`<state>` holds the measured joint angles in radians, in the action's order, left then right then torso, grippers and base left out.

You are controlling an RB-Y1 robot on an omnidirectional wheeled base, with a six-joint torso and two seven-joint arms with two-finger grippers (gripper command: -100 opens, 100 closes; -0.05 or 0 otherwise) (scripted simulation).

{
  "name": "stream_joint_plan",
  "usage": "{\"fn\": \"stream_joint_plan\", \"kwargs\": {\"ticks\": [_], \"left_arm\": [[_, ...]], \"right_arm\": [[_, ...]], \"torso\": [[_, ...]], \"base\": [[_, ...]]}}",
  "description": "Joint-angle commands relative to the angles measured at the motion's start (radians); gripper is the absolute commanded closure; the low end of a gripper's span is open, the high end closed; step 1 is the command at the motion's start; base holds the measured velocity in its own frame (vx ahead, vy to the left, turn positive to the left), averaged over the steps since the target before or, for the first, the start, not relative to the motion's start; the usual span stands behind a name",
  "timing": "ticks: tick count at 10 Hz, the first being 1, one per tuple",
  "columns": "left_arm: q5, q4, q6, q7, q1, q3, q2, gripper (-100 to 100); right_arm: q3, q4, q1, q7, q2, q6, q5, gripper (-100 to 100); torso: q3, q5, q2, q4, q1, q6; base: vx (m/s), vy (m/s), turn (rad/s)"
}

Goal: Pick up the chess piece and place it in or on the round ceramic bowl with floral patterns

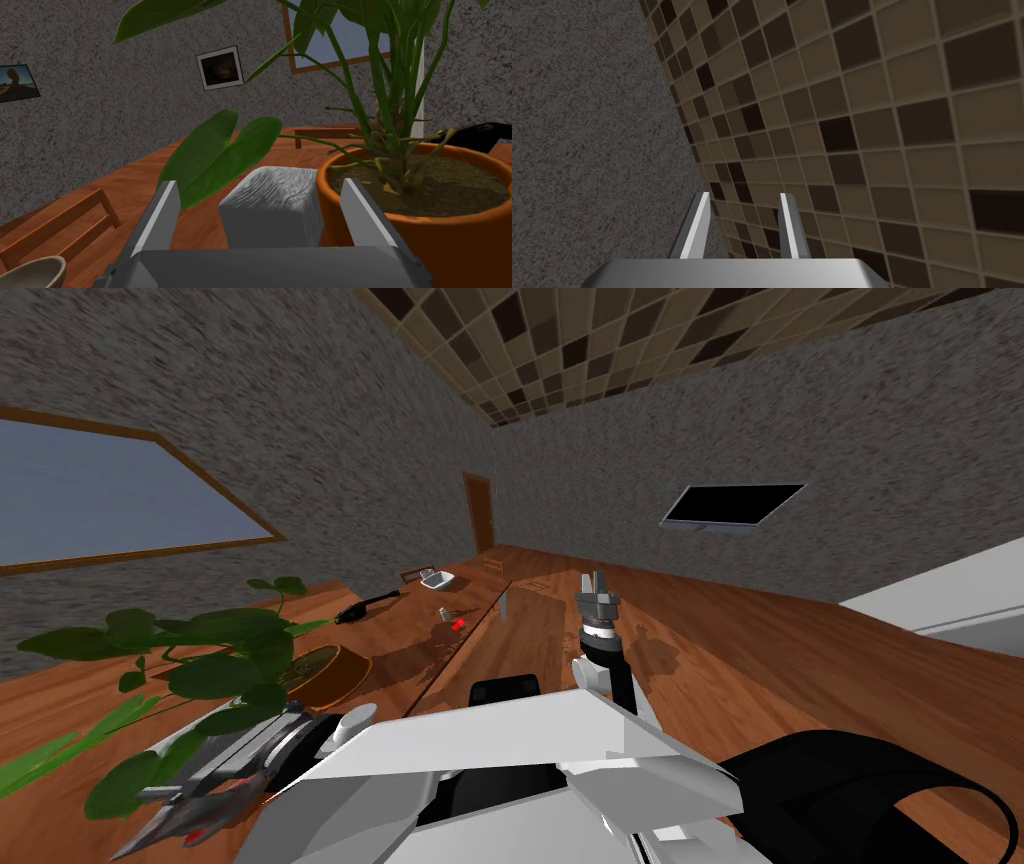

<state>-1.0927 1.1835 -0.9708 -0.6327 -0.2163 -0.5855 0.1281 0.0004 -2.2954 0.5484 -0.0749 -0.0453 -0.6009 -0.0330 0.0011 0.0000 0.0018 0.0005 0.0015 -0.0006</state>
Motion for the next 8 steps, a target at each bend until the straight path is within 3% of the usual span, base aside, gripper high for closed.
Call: {"fn": "stream_joint_plan", "kwargs": {"ticks": [1,2,3,5,6,7,8], "left_arm": [[-0.030,-0.019,-0.006,-0.019,-0.008,-0.016,-0.001,-100],[-0.070,-0.060,-0.023,-0.046,-0.002,-0.045,-0.006,-100],[-0.074,-0.054,-0.023,-0.046,-0.002,-0.045,-0.006,-100],[-0.139,-0.144,-0.056,-0.095,0.008,-0.100,-0.017,-100],[-0.156,-0.151,-0.056,-0.095,0.008,-0.100,-0.017,-100],[-0.190,-0.182,-0.072,-0.118,0.012,-0.125,-0.022,-100],[-0.193,-0.191,-0.072,-0.118,0.012,-0.125,-0.022,-100]], "right_arm": [[0.000,0.000,0.000,0.000,0.000,0.000,0.000,0],[0.000,0.000,0.000,0.000,0.000,0.000,0.000,0],[0.000,0.000,0.000,0.000,0.000,0.000,0.000,0],[0.000,0.000,0.000,0.000,0.000,0.000,0.000,0],[0.000,0.000,0.000,0.000,0.000,0.000,0.000,0],[0.000,0.000,0.000,0.000,0.000,0.000,0.000,0],[0.000,0.000,0.000,0.000,0.000,0.000,0.000,0]], "torso": [[0.000,0.000,0.000,0.000,0.000,0.000],[0.000,0.000,0.000,0.000,0.000,-0.001],[0.000,0.000,0.001,0.000,0.000,0.000],[0.000,0.000,0.001,0.000,0.001,0.000],[0.001,0.000,0.002,0.000,0.002,0.000],[0.001,0.000,0.001,0.000,0.002,-0.001],[0.000,0.000,0.001,0.000,0.002,-0.001]], "base": [[-0.006,0.022,-0.128],[-0.011,0.025,-0.295],[-0.011,0.031,-0.122],[-0.027,0.043,-0.299],[-0.021,0.048,-0.134],[-0.014,0.044,-0.208],[-0.018,0.039,-0.121]]}}
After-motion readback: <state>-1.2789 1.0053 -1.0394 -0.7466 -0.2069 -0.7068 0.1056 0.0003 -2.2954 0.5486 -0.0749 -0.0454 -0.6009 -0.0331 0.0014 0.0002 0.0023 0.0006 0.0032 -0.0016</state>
